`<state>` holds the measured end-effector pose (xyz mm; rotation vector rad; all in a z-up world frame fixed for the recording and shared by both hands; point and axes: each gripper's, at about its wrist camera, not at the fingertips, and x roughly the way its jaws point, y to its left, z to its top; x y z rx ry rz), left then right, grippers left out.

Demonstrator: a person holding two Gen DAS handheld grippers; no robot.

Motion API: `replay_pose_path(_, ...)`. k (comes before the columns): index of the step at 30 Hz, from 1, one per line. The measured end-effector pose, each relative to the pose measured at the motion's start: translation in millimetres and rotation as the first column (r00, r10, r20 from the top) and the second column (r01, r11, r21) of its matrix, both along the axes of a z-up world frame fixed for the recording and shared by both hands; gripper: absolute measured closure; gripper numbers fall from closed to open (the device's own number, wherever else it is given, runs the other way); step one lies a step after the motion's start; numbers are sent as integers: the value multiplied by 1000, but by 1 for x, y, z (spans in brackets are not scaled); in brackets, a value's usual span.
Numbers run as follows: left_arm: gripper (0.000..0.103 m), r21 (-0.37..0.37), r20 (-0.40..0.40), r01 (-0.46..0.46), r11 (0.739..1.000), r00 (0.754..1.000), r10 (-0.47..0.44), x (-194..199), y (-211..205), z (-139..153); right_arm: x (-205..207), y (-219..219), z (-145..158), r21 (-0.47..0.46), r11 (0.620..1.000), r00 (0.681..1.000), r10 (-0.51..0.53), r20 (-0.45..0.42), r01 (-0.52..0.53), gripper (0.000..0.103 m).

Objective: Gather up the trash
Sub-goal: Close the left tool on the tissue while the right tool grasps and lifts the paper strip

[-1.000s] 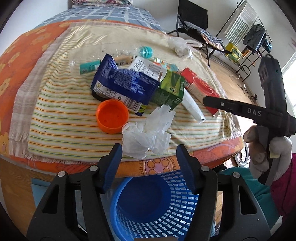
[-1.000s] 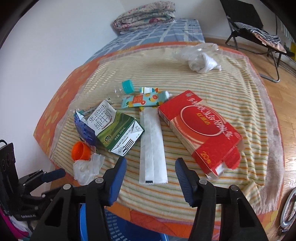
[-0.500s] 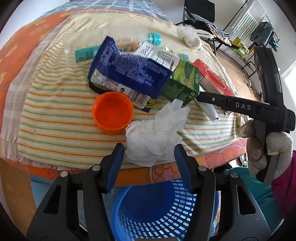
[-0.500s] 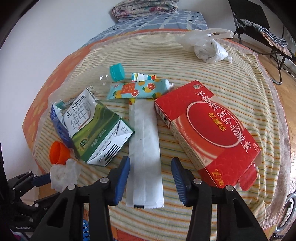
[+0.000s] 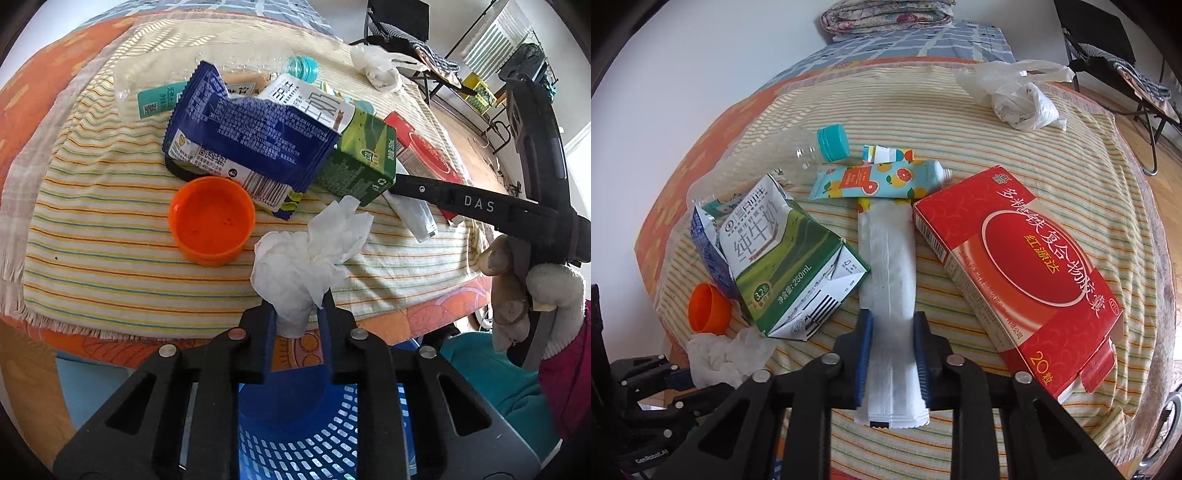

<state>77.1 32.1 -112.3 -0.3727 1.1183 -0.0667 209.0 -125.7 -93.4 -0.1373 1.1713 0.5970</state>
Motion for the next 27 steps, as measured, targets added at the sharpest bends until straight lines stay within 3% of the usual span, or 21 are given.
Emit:
replay_pose_path(3, 85, 3, 19, -6, 1000, 1000, 6, -2, 2, 5, -2, -1, 5, 7, 1000, 1000, -3, 17, 3, 94)
replay_pose_path(11, 86, -5, 63, -14, 1000, 998, 14, -6, 6, 19, -3, -12, 41, 73, 997, 993, -43, 110, 35, 96)
replay_pose_path(15, 86, -1, 83, -16, 1000, 996, 17, -7, 7, 26, -5, -12, 57, 30, 999, 979, -47, 199, 42, 96)
replay_pose_path(17, 86, -9, 91, -23, 1000, 996, 24, -7, 9, 29, 0, -17, 58, 121, 992, 991, -46, 126, 31, 96)
replay_pose_path(18, 86, -11, 96, -27, 1000, 995, 28, -9, 10, 31, 9, -27, 54, 263, 962, 997, -73, -15, 75, 96)
replay_pose_path(20, 86, -6, 110, -32, 999, 993, 32, -10, 12, 35, 16, -41, 45, 382, 910, 981, -107, -164, 163, 96)
replay_pose_path(21, 86, -4, 115, -33, 999, 993, 33, -10, 11, 36, 17, -43, 44, 388, 905, 977, -111, -180, 174, 96)
replay_pose_path(27, 86, 4, 139, -30, 1000, 990, 29, -11, 12, 45, 4, -38, 61, 321, 943, 996, -73, -55, 87, 96)
